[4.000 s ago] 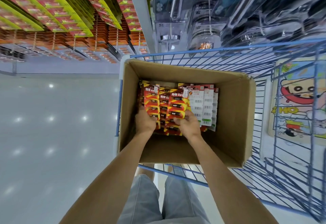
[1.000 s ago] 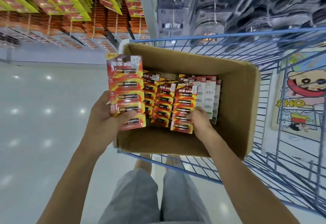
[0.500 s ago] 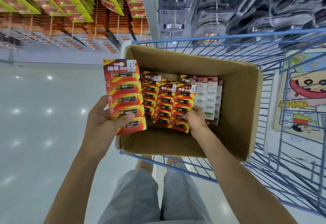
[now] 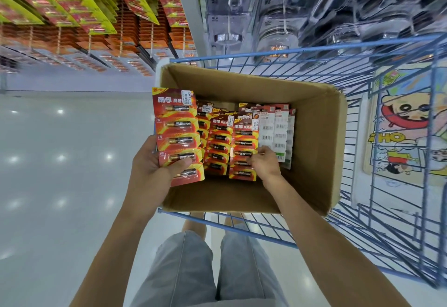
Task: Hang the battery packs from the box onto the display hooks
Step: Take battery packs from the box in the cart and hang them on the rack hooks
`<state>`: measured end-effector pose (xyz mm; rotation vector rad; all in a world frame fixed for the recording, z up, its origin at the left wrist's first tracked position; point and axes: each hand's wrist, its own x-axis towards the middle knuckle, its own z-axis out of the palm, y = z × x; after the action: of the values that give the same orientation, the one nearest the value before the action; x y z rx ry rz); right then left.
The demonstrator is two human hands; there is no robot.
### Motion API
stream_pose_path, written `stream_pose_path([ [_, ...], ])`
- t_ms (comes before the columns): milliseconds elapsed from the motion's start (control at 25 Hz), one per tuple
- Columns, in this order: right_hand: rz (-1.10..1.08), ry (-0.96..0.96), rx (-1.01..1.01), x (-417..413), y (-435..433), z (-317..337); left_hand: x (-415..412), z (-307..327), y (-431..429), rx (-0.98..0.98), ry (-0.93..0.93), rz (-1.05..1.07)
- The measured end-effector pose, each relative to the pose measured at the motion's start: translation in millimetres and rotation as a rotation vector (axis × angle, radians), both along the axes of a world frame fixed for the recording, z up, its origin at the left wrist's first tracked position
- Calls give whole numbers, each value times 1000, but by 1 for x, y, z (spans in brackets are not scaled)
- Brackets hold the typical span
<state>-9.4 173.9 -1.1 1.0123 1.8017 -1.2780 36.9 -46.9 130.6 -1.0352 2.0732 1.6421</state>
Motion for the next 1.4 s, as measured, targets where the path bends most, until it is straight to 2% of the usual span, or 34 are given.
stream_pose_path([
  [440,112,83,112,5,-4,4,0,-1,6,-1,-38,-33],
  [640,188,127,363,-21,17,-18,0,-6,10,0,-36,-29],
  [880,208,72,395,-29,10,-40,-1,-18,19,-11,-44,-96],
  [1040,164,169,404,-22,19,-34,0,-20,24,11,-71,-96],
  [1280,328,464,556,-12,22,6,1,-22,23,10,-98,-101],
  [1400,574,458,529,-5,6,21,3,-26,23,4,-114,-103],
])
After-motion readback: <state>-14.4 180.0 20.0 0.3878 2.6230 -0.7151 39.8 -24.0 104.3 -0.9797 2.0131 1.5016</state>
